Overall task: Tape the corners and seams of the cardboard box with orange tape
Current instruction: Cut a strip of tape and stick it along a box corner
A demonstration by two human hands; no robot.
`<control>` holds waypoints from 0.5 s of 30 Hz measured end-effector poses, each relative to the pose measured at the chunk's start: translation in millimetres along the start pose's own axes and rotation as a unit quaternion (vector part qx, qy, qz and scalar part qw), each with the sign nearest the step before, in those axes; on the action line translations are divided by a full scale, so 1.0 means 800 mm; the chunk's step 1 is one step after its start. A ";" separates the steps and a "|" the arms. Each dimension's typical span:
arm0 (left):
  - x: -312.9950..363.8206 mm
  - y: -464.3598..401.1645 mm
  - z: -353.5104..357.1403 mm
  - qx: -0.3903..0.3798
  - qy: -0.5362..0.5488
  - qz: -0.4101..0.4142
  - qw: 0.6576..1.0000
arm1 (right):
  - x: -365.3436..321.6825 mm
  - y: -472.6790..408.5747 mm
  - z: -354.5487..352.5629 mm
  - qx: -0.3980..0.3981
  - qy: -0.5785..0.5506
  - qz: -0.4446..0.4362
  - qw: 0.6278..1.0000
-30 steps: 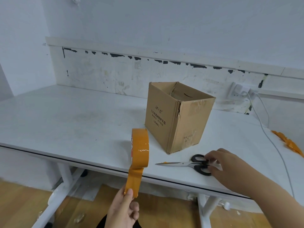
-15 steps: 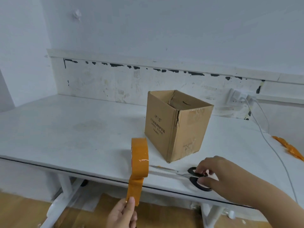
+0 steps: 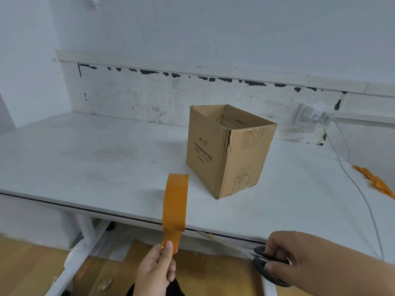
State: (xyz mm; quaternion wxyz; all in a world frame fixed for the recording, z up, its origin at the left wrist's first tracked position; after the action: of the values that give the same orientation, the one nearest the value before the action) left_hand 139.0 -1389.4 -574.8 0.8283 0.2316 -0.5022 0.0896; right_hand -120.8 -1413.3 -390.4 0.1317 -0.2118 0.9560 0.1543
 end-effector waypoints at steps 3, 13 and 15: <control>0.002 0.000 0.000 -0.010 -0.004 0.007 1.000 | 0.001 0.005 0.003 0.001 -0.005 0.011 1.000; 0.002 0.000 0.006 -0.030 0.008 0.027 0.999 | -0.026 -0.022 0.033 0.005 -0.051 0.015 0.999; 0.003 -0.001 0.006 -0.037 0.004 0.026 0.999 | -0.030 -0.026 0.035 -0.003 -0.053 0.016 0.998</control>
State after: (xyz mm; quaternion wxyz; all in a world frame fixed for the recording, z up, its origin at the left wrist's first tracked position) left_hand 136.4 -1392.3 -571.3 0.8360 0.1872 -0.5074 0.0930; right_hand -85.0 -1412.5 -413.7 0.1787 -0.1881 0.9506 0.1706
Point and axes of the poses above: each hand's wrist, its own y-axis away from the middle knuckle, its own z-axis out of the palm, x = y × z, the point moved 8 cm from there along -y, towards the middle knuckle, and after that the axes turned 1 degree about x, right-handed, at the moved point
